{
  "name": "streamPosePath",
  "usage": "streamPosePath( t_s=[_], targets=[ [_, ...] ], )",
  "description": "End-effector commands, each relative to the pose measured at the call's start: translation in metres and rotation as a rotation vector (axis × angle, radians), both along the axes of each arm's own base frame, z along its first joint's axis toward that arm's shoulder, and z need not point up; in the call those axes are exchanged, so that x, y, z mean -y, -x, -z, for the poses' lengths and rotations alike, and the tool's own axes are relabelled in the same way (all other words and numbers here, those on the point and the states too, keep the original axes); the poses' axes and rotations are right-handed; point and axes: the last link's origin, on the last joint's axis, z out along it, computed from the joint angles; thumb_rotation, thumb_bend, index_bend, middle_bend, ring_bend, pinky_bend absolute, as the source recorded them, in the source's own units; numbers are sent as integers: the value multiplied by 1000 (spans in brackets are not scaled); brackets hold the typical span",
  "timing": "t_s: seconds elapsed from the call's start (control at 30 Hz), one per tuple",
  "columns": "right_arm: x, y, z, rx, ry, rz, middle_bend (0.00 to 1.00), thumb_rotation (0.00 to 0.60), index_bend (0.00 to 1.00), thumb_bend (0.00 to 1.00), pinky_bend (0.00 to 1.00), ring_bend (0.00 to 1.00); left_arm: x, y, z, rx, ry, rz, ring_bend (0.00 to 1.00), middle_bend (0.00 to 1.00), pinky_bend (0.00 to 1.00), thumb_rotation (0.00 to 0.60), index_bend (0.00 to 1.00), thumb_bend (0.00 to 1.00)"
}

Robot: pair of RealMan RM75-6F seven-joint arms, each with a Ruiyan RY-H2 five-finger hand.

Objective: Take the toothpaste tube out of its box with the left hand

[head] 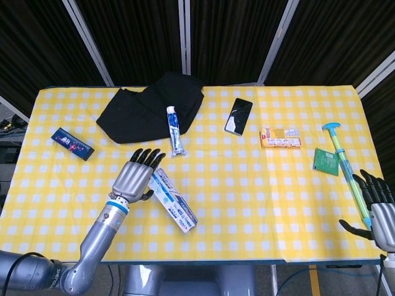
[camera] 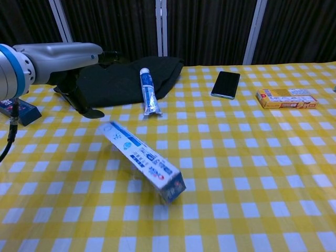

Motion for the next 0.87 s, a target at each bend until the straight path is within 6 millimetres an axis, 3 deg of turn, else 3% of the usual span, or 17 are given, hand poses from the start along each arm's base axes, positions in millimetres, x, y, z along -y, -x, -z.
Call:
streamPosePath(
  t_s=[0.03,0.23,0.57,0.87],
  targets=[
    [0,0,1,-6,-3,3,0,600,0,13,0,0,5,11,-5,36,-13,-16,0,0,28,600,27,270],
    [1,2,1,-18,-5,10,0,600,0,13,0,0,28,49,-25,112,-90,-13,0,0,1,600,18,270],
    [2,2,4,-55,-7,5,0,600,0,13,0,0,87,143,-51,74,-334,7,0,0,0,600,0,244],
    [1,0,16,-98,-35,1,0,600,0,13,0,0,119,188,-63,24,-375,-70,0,0,0,600,0,207]
  ],
)
